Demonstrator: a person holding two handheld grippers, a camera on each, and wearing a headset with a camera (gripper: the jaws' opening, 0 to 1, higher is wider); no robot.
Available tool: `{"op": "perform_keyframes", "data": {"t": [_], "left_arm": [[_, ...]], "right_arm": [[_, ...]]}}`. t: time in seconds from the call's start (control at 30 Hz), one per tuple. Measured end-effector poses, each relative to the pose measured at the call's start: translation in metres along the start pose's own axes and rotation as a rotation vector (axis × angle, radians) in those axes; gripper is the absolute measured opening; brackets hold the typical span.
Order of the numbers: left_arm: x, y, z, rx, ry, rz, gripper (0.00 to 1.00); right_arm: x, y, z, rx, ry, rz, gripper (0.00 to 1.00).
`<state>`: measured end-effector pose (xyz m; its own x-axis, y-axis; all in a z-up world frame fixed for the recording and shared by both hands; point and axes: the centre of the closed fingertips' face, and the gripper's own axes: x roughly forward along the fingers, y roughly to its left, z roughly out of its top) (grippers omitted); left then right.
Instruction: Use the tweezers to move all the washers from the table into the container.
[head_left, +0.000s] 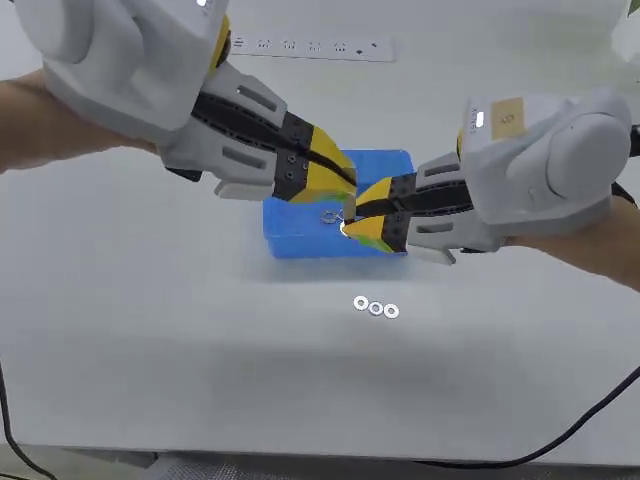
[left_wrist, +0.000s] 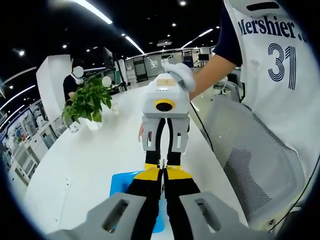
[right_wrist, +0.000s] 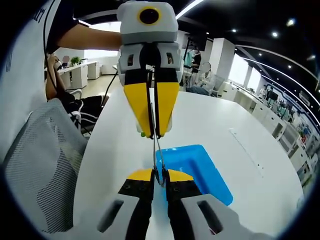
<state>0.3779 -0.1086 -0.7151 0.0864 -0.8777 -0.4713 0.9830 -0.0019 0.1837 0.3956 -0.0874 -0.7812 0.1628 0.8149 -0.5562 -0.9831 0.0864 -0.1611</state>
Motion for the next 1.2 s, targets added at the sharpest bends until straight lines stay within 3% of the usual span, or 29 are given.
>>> {"op": "perform_keyframes", "data": {"t": [0.3,0.73,0.8,0.93,1.03,1.1,1.2], "left_arm": [[-0.002,0.016,-0.003,0.031,0.014,-0.005,0.05],[0.008,0.027,-0.01,0.025,0.008,0.016,0.05],[0.01,0.037,-0.021,0.012,0.009,0.024,0.05],[0.013,0.045,-0.033,-0.01,0.008,0.029,0.05],[0.016,0.045,-0.038,-0.028,0.012,0.03,0.05],[0.02,0.049,-0.052,-0.04,0.013,0.031,0.05],[0.022,0.052,-0.056,-0.053,0.015,0.032,0.05]], "right_arm": [[0.005,-0.017,0.002,0.005,-0.006,-0.024,0.1],[0.017,-0.043,-0.015,0.029,0.023,-0.046,0.1],[0.021,-0.046,-0.02,0.039,0.032,-0.045,0.1],[0.028,-0.048,-0.026,0.053,0.039,-0.033,0.1],[0.034,-0.049,-0.031,0.059,0.045,-0.025,0.1],[0.038,-0.048,-0.035,0.062,0.055,-0.015,0.1],[0.042,-0.048,-0.04,0.068,0.062,-0.006,0.1]]}}
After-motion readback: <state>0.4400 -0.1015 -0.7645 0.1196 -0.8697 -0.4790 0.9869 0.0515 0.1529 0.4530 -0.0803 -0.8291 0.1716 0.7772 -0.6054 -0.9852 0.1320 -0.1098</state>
